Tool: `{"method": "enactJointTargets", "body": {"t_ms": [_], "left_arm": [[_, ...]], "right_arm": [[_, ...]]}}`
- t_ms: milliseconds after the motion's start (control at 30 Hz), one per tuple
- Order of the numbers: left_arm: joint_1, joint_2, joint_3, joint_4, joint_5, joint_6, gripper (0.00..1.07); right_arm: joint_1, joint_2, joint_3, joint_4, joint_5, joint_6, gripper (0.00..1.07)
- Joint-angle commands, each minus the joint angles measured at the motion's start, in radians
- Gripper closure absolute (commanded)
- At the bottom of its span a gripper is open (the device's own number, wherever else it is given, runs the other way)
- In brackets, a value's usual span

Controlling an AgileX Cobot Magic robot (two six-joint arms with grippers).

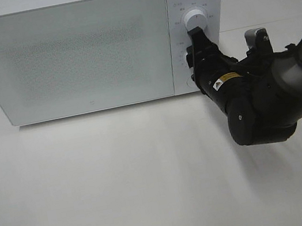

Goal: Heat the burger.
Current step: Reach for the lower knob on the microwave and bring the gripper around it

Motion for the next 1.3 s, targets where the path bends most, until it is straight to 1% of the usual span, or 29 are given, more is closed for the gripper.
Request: {"method": "enactJointTargets", "body": {"t_ms": [33,100,133,167,267,867,1033,1100,1133,1167,1200,1300], "left_arm": [[0.002,-0.019,0.003,-0.008,-0.005,0.0,0.09],[0.002,-0.019,0.003,-0.008,-0.005,0.0,0.09],[0.002,-0.019,0.003,-0.008,-0.005,0.0,0.09],[0.002,-0.019,0.003,-0.008,-0.005,0.0,0.09],[0.002,-0.019,0.003,-0.008,-0.005,0.0,0.09],[0.002,-0.019,0.003,-0.008,-0.005,0.0,0.09],[0.002,-0.019,0.003,-0.008,-0.005,0.0,0.09],[0.002,-0.019,0.003,-0.008,-0.005,0.0,0.09],[0.002,-0.019,0.003,-0.008,-0.005,0.0,0.09],[0.002,-0.019,0.003,-0.008,-0.005,0.0,0.09],[0.002,-0.019,0.003,-0.008,-0.005,0.0,0.09],[0.002,-0.019,0.003,-0.008,-0.005,0.0,0.09]], "right_arm": [[0.004,-0.013,-0.037,-0.147,-0.092,0.204,1.07],[0.004,-0.013,-0.037,-0.147,-0.094,0.24,1.07],[0.004,-0.013,-0.037,-0.147,-0.103,0.301,1.07],[0.004,-0.013,-0.037,-0.147,-0.103,0.301,1.07],[0.004,-0.013,-0.037,-0.147,-0.111,0.426,1.07],[0.004,-0.013,-0.037,-0.154,-0.113,0.491,1.07],[0.004,-0.013,-0.037,-0.106,-0.113,0.478,1.02],[0.004,-0.013,-0.037,-0.084,-0.113,0.457,0.96],[0.004,-0.013,-0.037,-0.084,-0.113,0.457,0.96],[0.004,-0.013,-0.037,-0.076,-0.113,0.451,0.94],[0.004,-0.013,-0.037,-0.064,-0.112,0.445,0.88],[0.004,-0.013,-0.037,-0.058,-0.111,0.444,0.85]]}}
